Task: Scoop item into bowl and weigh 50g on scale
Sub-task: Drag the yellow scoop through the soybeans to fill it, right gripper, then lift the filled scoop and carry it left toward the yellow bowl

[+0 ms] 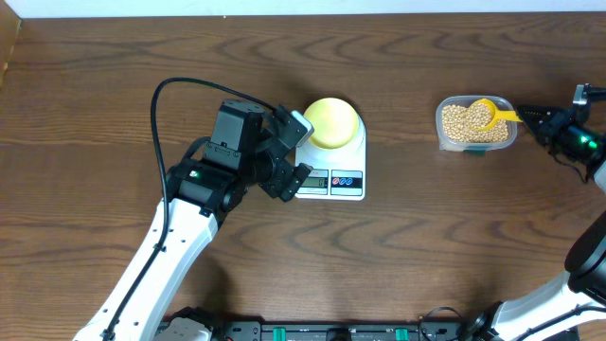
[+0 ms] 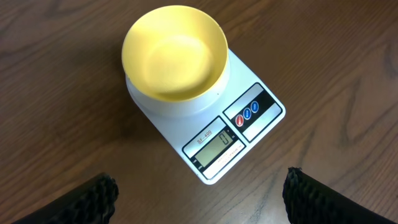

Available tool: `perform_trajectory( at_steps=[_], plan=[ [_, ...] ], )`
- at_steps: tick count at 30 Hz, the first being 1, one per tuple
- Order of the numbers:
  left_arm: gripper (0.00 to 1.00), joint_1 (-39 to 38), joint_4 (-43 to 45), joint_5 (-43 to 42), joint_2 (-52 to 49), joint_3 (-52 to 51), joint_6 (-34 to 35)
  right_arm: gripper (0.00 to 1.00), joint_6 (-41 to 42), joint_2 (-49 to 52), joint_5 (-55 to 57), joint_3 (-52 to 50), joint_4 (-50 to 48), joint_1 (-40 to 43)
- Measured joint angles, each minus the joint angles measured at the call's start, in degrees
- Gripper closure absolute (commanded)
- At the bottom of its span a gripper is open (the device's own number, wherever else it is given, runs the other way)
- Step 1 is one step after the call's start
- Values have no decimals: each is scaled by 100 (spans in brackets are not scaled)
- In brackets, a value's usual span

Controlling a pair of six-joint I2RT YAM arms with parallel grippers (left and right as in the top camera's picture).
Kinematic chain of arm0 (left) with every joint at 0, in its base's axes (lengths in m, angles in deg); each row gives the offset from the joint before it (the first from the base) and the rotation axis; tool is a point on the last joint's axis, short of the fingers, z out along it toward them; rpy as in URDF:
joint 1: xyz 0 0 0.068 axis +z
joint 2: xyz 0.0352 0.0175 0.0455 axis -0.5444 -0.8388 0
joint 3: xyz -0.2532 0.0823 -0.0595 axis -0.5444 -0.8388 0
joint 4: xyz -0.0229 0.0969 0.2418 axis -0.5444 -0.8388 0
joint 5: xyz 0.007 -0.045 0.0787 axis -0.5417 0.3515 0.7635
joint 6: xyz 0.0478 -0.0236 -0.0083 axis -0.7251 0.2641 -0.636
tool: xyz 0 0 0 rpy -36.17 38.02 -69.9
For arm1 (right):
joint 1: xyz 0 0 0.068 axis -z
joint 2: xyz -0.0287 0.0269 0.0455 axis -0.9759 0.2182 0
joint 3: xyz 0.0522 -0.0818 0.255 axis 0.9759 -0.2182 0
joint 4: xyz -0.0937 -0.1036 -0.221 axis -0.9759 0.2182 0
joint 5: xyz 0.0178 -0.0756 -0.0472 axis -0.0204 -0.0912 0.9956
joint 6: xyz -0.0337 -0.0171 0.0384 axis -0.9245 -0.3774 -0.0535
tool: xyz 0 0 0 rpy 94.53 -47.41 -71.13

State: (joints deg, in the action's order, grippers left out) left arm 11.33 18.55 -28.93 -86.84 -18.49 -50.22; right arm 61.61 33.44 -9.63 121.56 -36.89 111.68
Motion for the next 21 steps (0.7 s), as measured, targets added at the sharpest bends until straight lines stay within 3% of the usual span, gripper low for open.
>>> perform_trajectory(
  at_steps=[21],
  plan=[
    [13,0,0,0,0,0,0,99,501,0,-691,0,-223,0]
  ],
)
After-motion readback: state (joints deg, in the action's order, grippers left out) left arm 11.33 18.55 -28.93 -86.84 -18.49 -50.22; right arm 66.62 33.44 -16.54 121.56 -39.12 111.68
